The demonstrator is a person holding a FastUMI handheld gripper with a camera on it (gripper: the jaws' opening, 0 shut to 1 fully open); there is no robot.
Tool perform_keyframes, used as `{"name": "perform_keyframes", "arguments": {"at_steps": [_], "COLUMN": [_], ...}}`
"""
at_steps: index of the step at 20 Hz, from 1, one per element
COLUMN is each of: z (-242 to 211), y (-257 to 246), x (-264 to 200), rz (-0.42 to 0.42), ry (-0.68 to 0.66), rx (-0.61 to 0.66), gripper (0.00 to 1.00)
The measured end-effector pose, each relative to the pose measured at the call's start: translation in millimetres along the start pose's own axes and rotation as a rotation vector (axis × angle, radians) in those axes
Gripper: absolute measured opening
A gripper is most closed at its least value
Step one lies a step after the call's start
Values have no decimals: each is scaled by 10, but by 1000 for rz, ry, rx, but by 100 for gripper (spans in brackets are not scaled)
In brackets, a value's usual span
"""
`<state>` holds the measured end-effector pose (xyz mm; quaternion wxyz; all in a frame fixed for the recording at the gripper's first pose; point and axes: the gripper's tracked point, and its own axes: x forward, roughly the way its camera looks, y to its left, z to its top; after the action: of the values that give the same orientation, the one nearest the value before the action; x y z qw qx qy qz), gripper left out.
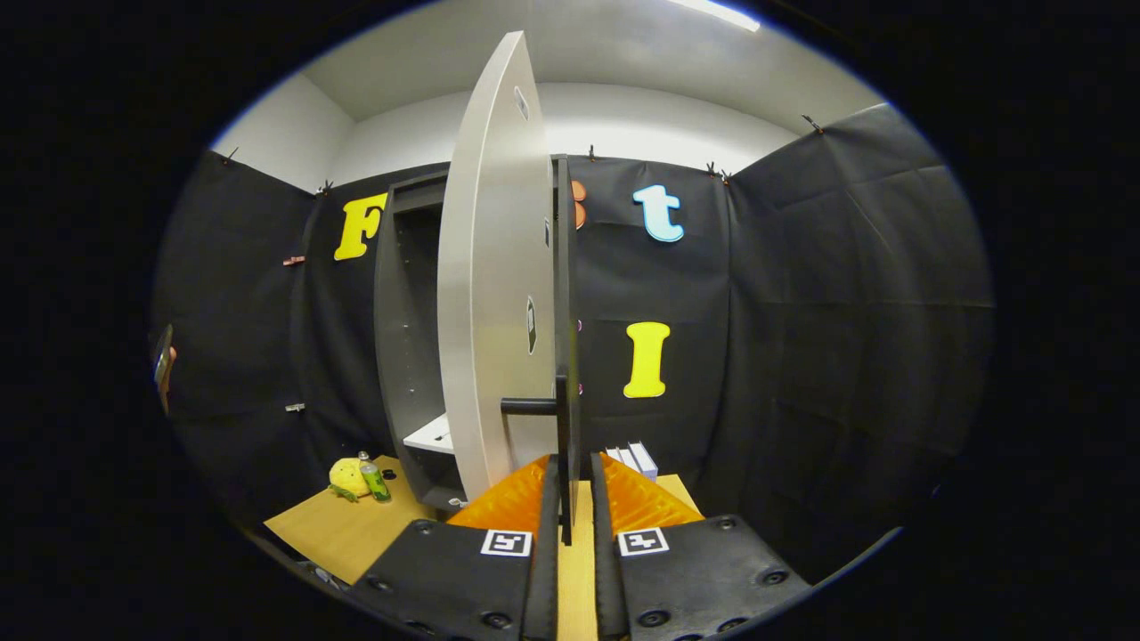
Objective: Open the shoe cabinet door, grab the shoes and put them into the shoe cabinet, then close the shoe cabinet door.
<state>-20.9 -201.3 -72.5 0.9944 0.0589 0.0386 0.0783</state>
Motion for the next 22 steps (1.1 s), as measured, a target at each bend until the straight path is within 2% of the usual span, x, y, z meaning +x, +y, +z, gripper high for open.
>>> {"name": "perform_keyframes", "arguments": {"at_steps": [2,3,4,7,9,14,22], "z": [6,6,-17,-84,-88,-419,-1426], "y": [-30,-3,77,253,471,1238,2154], "x": [-148,-230,-304,-513,-630,-726,-139], "rz": [-36,-42,-35,-31,-9,94,188], "ry": [3,9,19,56,69,138,279], "rx": [-9,-11,-13,-41,-45,-70,-50], "gripper": [34,52,60,99,99,99,98]}}
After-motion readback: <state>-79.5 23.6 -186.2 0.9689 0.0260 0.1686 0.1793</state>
